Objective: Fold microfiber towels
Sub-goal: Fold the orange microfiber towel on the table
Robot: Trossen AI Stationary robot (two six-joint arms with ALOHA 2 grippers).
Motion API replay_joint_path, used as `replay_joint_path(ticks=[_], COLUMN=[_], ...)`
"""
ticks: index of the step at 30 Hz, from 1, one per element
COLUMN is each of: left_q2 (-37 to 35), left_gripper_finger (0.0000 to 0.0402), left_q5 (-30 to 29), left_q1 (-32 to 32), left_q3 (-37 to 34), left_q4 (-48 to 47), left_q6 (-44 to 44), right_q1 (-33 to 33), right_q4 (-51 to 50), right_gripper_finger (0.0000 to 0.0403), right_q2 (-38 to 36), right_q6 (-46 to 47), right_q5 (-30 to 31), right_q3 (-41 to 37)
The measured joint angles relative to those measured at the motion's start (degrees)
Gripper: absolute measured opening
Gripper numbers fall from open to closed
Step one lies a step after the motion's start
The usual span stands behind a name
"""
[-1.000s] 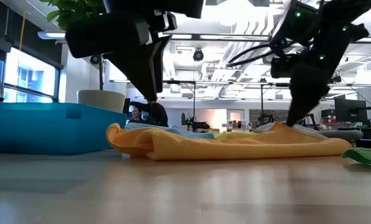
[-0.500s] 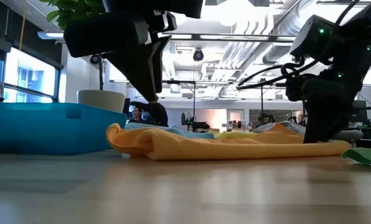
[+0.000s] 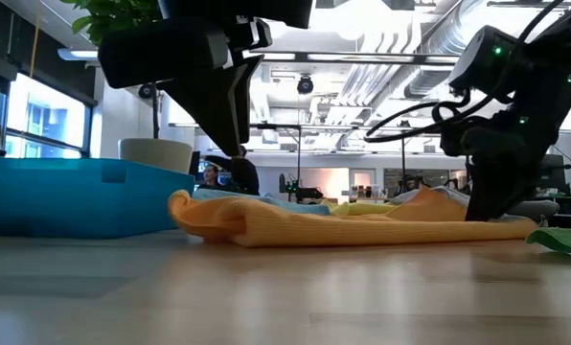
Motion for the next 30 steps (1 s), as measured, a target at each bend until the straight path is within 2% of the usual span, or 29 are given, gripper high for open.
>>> replay_joint_path(ticks=[2, 6, 11, 14, 23, 30], left_q2=[0.0, 0.0, 0.0, 0.0, 0.0, 0.0], left_gripper_finger=[0.0131, 0.0131, 0.0131, 0.0131, 0.0131, 0.0131], left_q5=[0.0, 0.3, 3.9, 4.7, 4.7, 4.5], left_q1=[0.0, -0.5, -1.7, -2.6, -5.0, -5.4], left_q3=[0.0, 0.0, 0.0, 0.0, 0.0, 0.0], left_q4=[0.0, -0.1, -1.0, -1.4, -1.5, -1.5], left_q6=[-0.6, -2.8, -5.6, -7.4, -9.0, -9.6], right_q1=[0.0, 0.0, 0.0, 0.0, 0.0, 0.0], right_q4=[0.4, 0.4, -4.0, -11.6, -38.9, -52.0], right_gripper_finger=[0.0008, 0.0007, 0.0002, 0.0001, 0.0000, 0.0000], right_q2=[0.0, 0.0, 0.0, 0.0, 0.0, 0.0], right_q6=[-0.5, -0.2, -3.6, -6.8, -12.0, -13.7], right_q5=[0.2, -0.2, -1.2, -0.5, 9.0, 12.4], right_q3=[0.0, 0.2, 5.6, 11.0, 30.6, 46.8])
